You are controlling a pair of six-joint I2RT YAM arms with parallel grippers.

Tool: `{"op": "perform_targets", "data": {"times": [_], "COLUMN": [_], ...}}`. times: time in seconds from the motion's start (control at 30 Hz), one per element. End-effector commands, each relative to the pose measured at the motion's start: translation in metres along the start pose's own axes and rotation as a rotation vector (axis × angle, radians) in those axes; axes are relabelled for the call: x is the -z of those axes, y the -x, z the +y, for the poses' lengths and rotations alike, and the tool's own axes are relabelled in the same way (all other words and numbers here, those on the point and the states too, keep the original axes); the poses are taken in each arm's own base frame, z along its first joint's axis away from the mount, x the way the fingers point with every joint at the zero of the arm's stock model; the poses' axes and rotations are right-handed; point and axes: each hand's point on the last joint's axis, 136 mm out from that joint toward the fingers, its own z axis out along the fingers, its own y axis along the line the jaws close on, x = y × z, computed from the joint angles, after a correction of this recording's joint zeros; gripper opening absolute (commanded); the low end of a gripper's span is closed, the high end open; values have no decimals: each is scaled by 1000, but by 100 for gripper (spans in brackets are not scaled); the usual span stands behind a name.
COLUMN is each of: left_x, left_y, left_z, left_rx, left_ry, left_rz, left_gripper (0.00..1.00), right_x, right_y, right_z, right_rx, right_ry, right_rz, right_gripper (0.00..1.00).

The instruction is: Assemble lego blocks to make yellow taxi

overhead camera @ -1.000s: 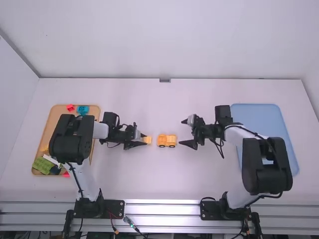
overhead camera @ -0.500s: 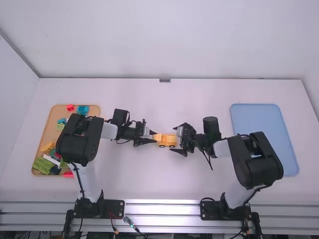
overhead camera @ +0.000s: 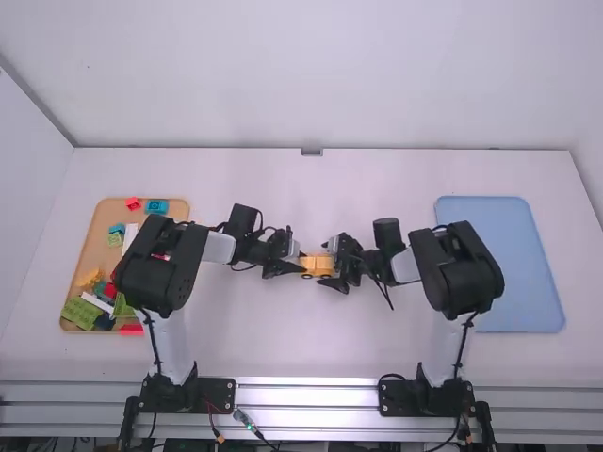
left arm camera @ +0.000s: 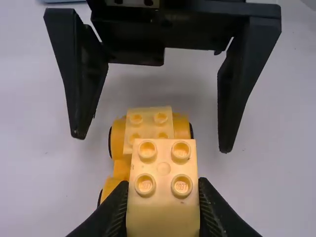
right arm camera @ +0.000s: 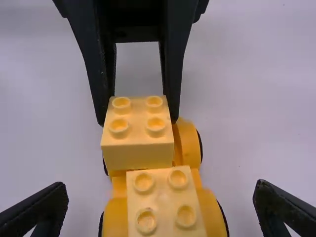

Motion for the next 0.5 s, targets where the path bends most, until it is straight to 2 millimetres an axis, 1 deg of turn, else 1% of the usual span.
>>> {"op": "perform_targets", "data": {"times": [0.0,0.07,0.2,0.27,0.37,0.43,0.47], "left_x": [-1,-1,-3,-3,-7,-10,-11], "left_y": [-3,-5,-4,-3,-1,1,2], "left_z": [6,8,6,7,5,3,3], "left_rx": [41,45,33,32,22,12,9], "left_ry": [19,29,21,24,15,7,7], "left_rz": [24,37,33,31,32,30,30], "left_gripper": [19,20,20,20,20,20,20], "right_x": [-6,-7,-9,-10,-10,-10,-10], "right_y": [-1,-2,-5,-6,-7,-7,-7], "right_z": [-1,-1,-2,-2,-2,-2,-2], "right_rx": [9,4,-4,-8,-3,-4,-4], "right_ry": [27,41,44,43,43,40,39], "right_rz": [-23,-34,-31,-27,-26,-23,-21], "right_gripper": [99,99,100,96,83,70,67]}}
